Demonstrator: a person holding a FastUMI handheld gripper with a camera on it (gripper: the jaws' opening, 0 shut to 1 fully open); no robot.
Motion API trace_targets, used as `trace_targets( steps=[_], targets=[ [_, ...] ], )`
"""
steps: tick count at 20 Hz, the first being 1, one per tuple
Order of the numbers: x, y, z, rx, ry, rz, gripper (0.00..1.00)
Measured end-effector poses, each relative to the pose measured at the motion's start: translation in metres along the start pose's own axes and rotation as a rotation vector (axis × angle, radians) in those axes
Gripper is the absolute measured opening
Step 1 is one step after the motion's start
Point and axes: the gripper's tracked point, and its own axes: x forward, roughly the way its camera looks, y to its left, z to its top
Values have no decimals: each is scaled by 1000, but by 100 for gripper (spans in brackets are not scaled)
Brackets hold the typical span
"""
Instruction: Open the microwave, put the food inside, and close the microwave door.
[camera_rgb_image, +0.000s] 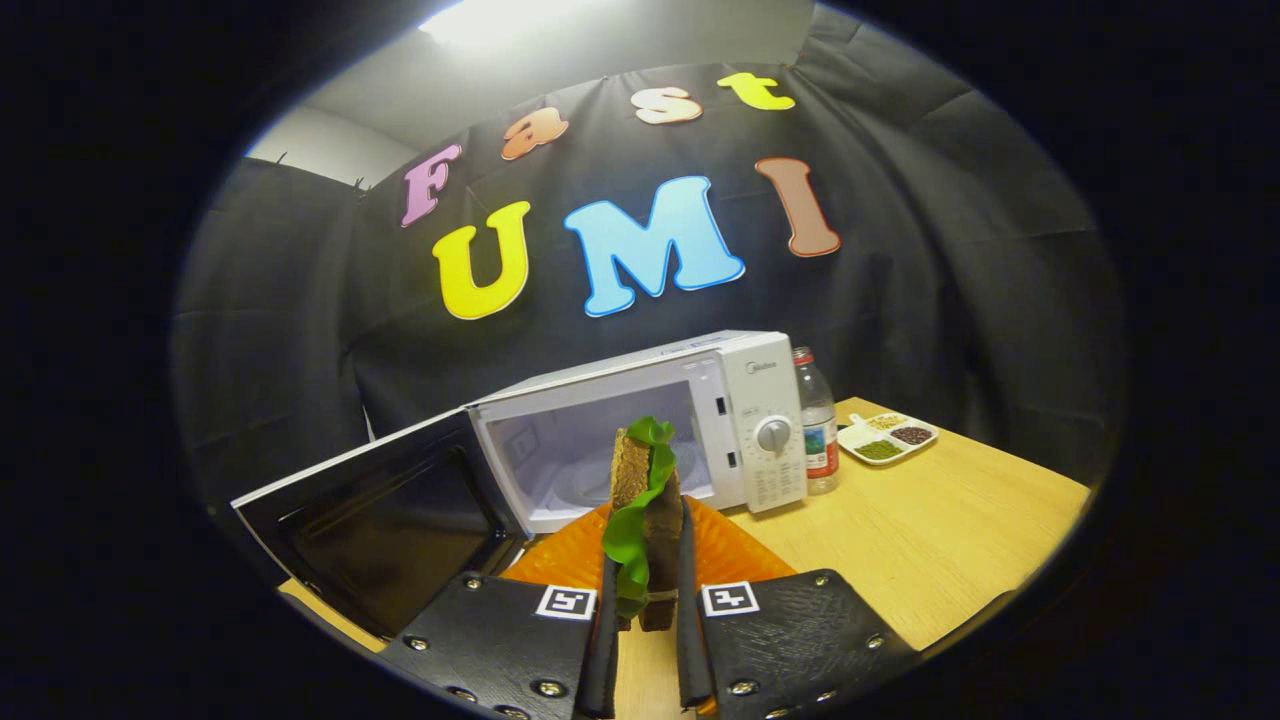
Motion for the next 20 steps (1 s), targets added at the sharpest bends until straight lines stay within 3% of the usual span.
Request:
trace_targets(
  steps=[16,20],
  targets=[
    [202,62,-19,85,142,106,24],
    [250,61,-19,91,143,97,24]
  ],
)
